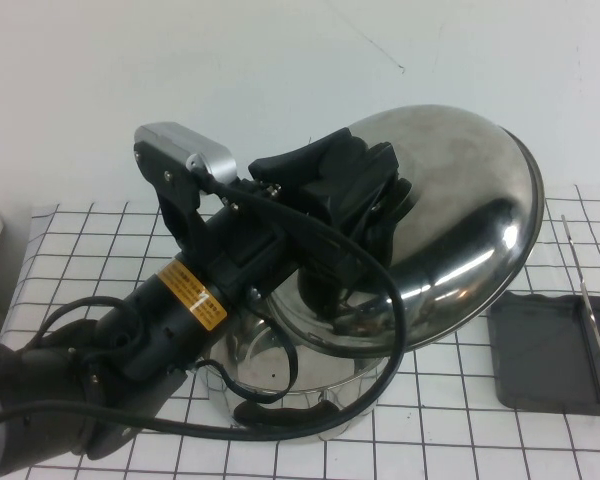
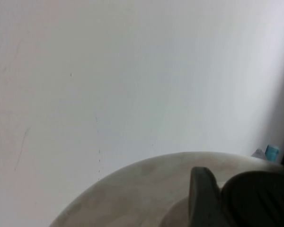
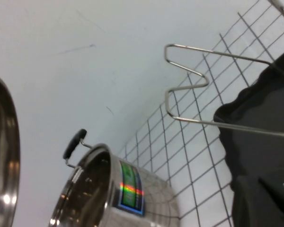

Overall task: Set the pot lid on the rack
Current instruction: Hand over the pot lid

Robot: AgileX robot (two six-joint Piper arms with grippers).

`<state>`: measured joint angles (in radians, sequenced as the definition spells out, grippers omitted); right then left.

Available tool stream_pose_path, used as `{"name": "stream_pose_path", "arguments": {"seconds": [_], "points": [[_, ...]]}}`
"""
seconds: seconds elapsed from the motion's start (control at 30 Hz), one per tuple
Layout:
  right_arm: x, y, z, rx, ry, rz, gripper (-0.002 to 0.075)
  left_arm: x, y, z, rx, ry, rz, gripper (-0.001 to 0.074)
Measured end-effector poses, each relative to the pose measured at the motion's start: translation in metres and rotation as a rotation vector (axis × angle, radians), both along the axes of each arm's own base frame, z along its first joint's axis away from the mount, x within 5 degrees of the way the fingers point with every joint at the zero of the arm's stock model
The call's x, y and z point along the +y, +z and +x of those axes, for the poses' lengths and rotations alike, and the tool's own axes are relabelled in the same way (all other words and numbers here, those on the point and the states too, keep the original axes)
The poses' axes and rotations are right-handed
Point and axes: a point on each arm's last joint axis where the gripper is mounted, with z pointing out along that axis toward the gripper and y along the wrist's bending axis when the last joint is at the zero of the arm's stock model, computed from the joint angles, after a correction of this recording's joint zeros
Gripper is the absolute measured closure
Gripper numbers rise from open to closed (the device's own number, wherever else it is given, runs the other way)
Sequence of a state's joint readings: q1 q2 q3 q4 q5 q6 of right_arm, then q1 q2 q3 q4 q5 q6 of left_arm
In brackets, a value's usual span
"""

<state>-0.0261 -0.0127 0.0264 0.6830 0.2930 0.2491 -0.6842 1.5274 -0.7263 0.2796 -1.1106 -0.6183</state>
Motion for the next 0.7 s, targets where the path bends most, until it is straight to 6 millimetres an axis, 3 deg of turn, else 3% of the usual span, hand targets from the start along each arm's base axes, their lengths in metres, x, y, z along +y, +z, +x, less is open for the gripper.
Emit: {"name": "stream_pose_path", "arguments": {"seconds": [0.27,0.5,0.6,0.7], "points": [[0.0,0.004,0.001,-0.039,0.002,0.019,0.073,0.0,0.0,0.0,0.002,-0.001,-0.001,0.0412],[0.013,0.004,-0.003,-0.063,0.167,-0.07,0.073,0.0,0.0,0.0,0.001,-0.001,-0.002,0.0412],[0.022,0.013,-0.006,-0.178,0.277,-0.098,0.073,0.0,0.0,0.0,0.0,-0.001,-0.003,0.0412],[0.028,0.034,-0.01,-0.326,0.34,-0.118,0.0719,0.0,0.0,0.0,0.002,-0.002,-0.004,0.0412]]}}
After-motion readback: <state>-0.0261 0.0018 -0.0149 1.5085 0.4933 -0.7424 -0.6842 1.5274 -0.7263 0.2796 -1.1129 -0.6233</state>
